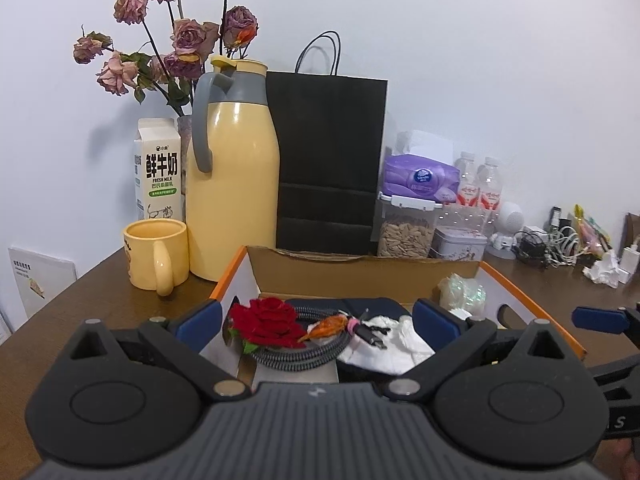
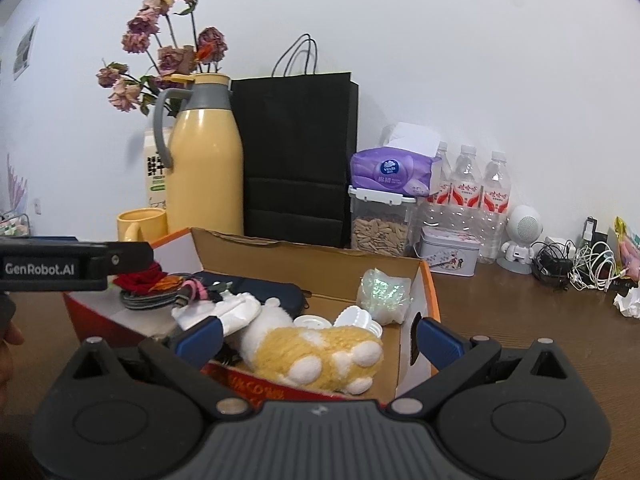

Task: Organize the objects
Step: 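Withdraw both tools from the box, then grasp the white bottle cap with the right tool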

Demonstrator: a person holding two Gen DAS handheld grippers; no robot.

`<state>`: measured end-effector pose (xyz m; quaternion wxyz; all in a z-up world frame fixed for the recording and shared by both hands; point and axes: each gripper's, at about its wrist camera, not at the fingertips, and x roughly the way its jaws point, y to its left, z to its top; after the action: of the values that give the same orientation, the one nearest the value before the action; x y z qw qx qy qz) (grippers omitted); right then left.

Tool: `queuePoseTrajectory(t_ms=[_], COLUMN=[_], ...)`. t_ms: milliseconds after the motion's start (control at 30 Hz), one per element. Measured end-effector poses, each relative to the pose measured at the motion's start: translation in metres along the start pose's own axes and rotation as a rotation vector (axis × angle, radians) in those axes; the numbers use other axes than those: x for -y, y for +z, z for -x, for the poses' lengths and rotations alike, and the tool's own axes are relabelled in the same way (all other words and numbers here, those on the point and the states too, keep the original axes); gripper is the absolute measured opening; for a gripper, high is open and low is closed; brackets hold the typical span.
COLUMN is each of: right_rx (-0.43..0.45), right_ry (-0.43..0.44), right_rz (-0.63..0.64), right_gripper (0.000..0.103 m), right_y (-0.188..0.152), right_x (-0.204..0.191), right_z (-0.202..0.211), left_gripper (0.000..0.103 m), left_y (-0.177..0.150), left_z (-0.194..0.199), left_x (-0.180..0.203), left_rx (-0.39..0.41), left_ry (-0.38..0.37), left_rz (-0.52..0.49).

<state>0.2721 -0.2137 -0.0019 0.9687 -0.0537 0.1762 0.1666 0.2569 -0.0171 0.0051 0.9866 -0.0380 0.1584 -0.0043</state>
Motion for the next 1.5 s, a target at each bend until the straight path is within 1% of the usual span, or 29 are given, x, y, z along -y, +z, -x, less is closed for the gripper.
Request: queuePoseTrajectory(t_ms=[133, 300, 433, 500, 567, 667, 767, 933, 1000, 1033, 1100, 1133, 1200, 1267, 1367, 1400, 1500], right_rx=[-0.002, -0.041, -0.071, -0.084, -0.101, -0.120, -0.134, -0.166, -0.176, -0.183, -0.198, -0.202, -0.212, -0.220, -0.227, -0.232, -0.265], right_ry=[0.014, 0.037, 0.048, 0.055, 0.064, 0.091, 0.106, 0.135, 0.151, 0.162, 0.174, 0.178, 0.196, 0.220, 0.242, 0.249, 0.257], right_rz=[0.020, 0.040, 0.050, 0.054, 0.066, 0.089, 0.095, 0.072, 0.062, 0.056, 0.045, 0.044, 0.037, 0.034, 0.042, 0.042, 0.047], right_gripper=[0.103, 0.103, 0.103, 0.103, 0.103, 0.103, 0.101, 0.091, 0.077, 0.074, 0.064, 0.062, 0.051, 0.046, 0.044, 0.041, 0.035], right_y=[-0.007, -0.024, -0.035, -0.039, -0.043, -0.047, -0.049, -0.051, -0.050, -0.050, -0.049, -0.048, -0.047, -0.046, -0.045, -0.044, -0.043], right_x=[-0.005, -0.012, -0.017, -0.020, -0.024, -0.032, -0.036, -0.044, -0.048, -0.049, -0.054, -0.056, -0.062, -0.068, -0.078, -0.081, -0.090], right_z=[0.011, 0.025, 0.032, 0.033, 0.033, 0.031, 0.029, 0.023, 0.019, 0.017, 0.012, 0.010, 0.006, 0.003, -0.001, -0.002, -0.011], left_gripper=[0.103, 0.103, 0.103, 0.103, 0.103, 0.103, 0.103, 0.103, 0.103, 0.103, 0.103, 0.103, 0.103, 0.103, 0.103, 0.103, 0.103], left_y=[-0.009, -0.024, -0.039, -0.046, -0.051, -0.050, -0.051, -0.051, -0.051, -0.051, -0.050, -0.050, -0.050, -0.050, -0.050, -0.050, -0.050], left_z=[0.016, 0.030, 0.034, 0.032, 0.032, 0.033, 0.032, 0.032, 0.031, 0.031, 0.032, 0.032, 0.033, 0.033, 0.034, 0.034, 0.034], left_x=[-0.004, -0.014, -0.027, -0.034, -0.042, -0.050, -0.052, -0.052, -0.053, -0.054, -0.055, -0.055, -0.056, -0.056, -0.057, -0.057, -0.057], left_rx=[-0.008, -0.055, -0.124, -0.164, -0.188, -0.186, -0.194, -0.204, -0.211, -0.213, -0.213, -0.214, -0.217, -0.219, -0.221, -0.222, -0.225], left_ry=[-0.015, -0.016, -0.012, 0.004, 0.021, 0.035, 0.034, 0.034, 0.037, 0.037, 0.037, 0.035, 0.031, 0.028, 0.025, 0.024, 0.023], left_rz=[-0.019, -0.036, -0.024, -0.012, 0.008, 0.044, 0.046, 0.043, 0.046, 0.050, 0.056, 0.059, 0.063, 0.066, 0.071, 0.071, 0.070])
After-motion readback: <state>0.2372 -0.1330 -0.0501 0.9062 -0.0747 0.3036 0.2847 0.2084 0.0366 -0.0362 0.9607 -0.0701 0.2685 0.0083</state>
